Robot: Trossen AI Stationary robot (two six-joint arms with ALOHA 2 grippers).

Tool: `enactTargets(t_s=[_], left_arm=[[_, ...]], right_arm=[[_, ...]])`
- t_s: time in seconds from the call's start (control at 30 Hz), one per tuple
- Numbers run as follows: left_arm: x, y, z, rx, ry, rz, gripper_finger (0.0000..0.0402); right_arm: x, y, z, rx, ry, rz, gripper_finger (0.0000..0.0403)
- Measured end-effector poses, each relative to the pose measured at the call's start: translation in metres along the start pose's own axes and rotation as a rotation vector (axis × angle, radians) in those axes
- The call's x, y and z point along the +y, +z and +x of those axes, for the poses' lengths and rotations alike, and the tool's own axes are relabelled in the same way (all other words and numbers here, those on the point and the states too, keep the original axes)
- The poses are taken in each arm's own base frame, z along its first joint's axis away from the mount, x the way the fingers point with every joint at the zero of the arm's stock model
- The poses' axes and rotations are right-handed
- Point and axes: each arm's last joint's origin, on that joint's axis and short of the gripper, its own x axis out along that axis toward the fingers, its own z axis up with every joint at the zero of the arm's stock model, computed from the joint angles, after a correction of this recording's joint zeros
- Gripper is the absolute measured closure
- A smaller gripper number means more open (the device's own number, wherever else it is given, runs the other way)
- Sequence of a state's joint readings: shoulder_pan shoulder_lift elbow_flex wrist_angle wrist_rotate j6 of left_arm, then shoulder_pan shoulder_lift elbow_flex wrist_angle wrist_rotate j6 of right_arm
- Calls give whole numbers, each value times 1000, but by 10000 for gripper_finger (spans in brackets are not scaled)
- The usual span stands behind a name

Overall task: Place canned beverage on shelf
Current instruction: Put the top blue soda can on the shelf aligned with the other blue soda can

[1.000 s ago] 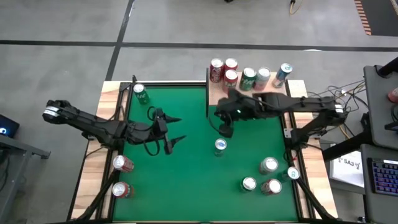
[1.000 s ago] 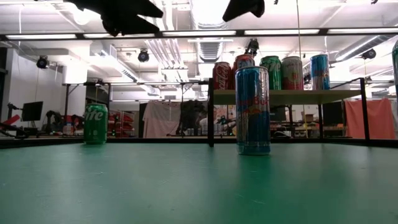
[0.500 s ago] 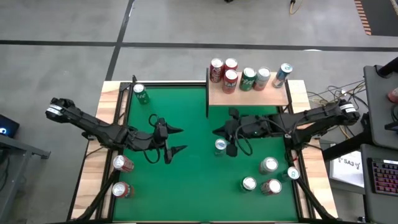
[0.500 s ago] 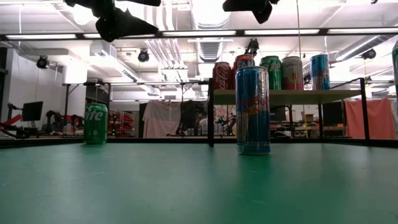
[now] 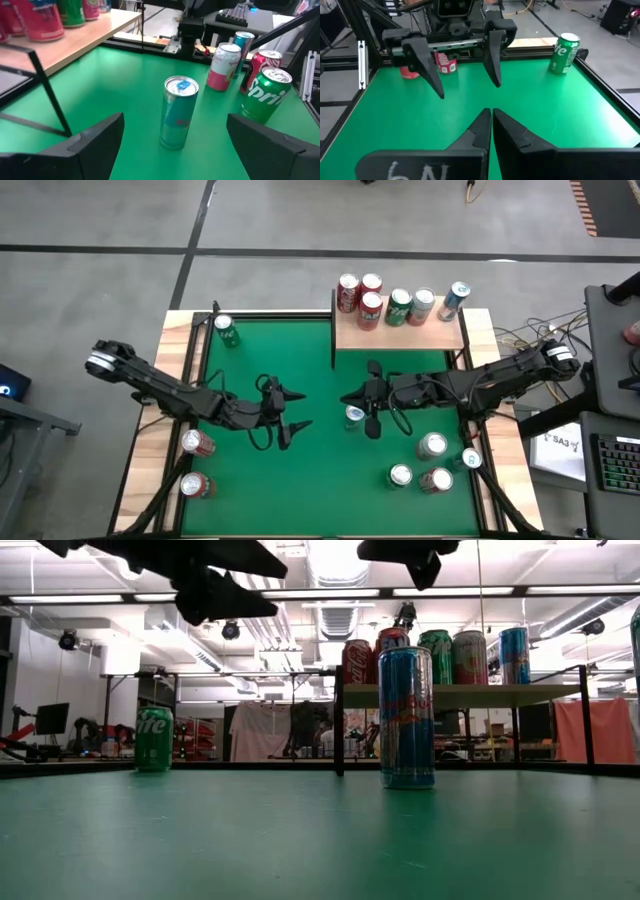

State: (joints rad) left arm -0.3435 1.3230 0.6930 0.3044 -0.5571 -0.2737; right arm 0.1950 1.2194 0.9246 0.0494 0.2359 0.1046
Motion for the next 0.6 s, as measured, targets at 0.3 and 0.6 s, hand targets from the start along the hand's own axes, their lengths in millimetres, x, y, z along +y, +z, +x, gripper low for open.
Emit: enactTargets(t_s=[0.3, 0.6], left_arm=[[-10, -13, 24, -67, -10, 74, 64], [-8, -29, 56, -167, -1, 123, 64]], right_arm=[[0, -2, 0, 15, 0, 14, 393], [0, 0, -2, 6, 1, 50, 393]])
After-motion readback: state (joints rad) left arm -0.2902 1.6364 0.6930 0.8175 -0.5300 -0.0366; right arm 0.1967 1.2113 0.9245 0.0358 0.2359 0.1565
